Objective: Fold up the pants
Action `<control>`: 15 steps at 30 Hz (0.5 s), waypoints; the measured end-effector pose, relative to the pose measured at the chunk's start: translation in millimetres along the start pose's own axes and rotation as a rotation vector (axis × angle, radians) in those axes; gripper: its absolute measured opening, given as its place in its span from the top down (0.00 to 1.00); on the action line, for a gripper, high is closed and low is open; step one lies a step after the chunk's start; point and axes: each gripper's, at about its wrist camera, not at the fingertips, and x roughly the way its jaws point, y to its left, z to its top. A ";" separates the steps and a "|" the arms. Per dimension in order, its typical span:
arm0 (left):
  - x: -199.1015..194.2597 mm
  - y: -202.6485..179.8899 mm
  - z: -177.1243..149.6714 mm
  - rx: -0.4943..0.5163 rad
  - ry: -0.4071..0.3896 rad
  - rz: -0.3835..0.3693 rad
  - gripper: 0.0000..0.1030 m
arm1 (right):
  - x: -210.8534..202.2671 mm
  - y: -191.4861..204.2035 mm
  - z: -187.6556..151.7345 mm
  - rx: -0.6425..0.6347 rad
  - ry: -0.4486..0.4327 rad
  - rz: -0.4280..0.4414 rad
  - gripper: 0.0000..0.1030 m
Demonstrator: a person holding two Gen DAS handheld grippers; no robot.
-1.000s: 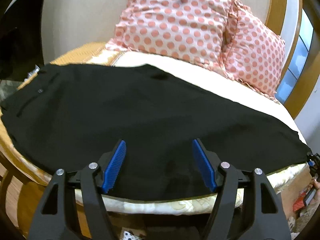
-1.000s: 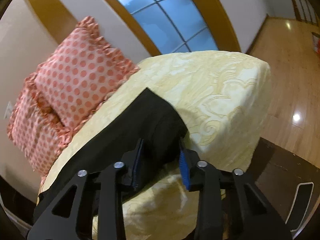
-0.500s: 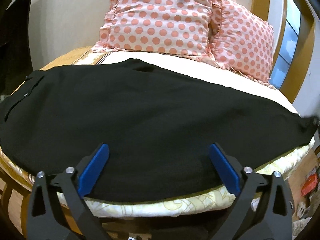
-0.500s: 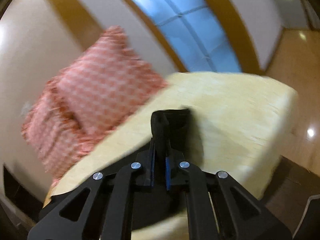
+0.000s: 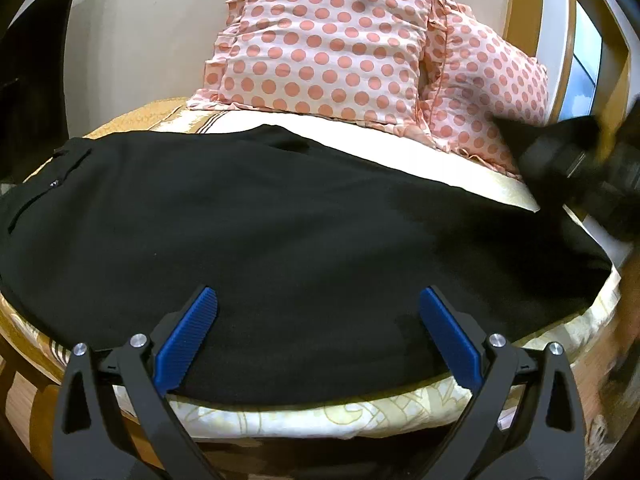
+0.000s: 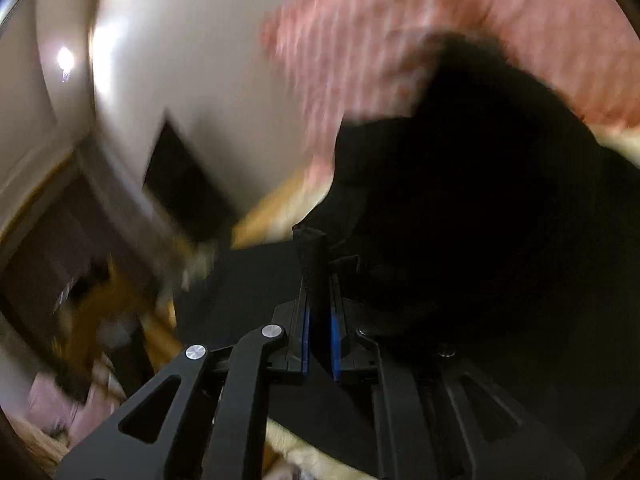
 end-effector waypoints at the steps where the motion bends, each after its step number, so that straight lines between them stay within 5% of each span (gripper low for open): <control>1: -0.7 1.1 0.1 -0.004 -0.001 -0.008 0.02 | 21.8 -5.1 -10.5 0.026 0.073 -0.013 0.93; 4: -2.2 3.3 -0.3 -0.007 -0.005 -0.030 0.02 | 41.7 -17.2 -22.4 0.096 0.131 0.000 0.93; 10: -2.5 1.6 -1.9 0.001 -0.015 -0.032 0.02 | 23.3 8.7 0.2 0.027 -0.006 0.018 0.93; 13: -4.2 2.4 -2.1 -0.002 -0.021 -0.041 0.02 | 51.3 21.1 -9.8 -0.048 0.111 -0.046 0.93; 15: -11.5 8.6 0.1 -0.036 -0.017 -0.073 0.02 | 59.0 24.3 -7.0 -0.032 0.110 -0.040 0.93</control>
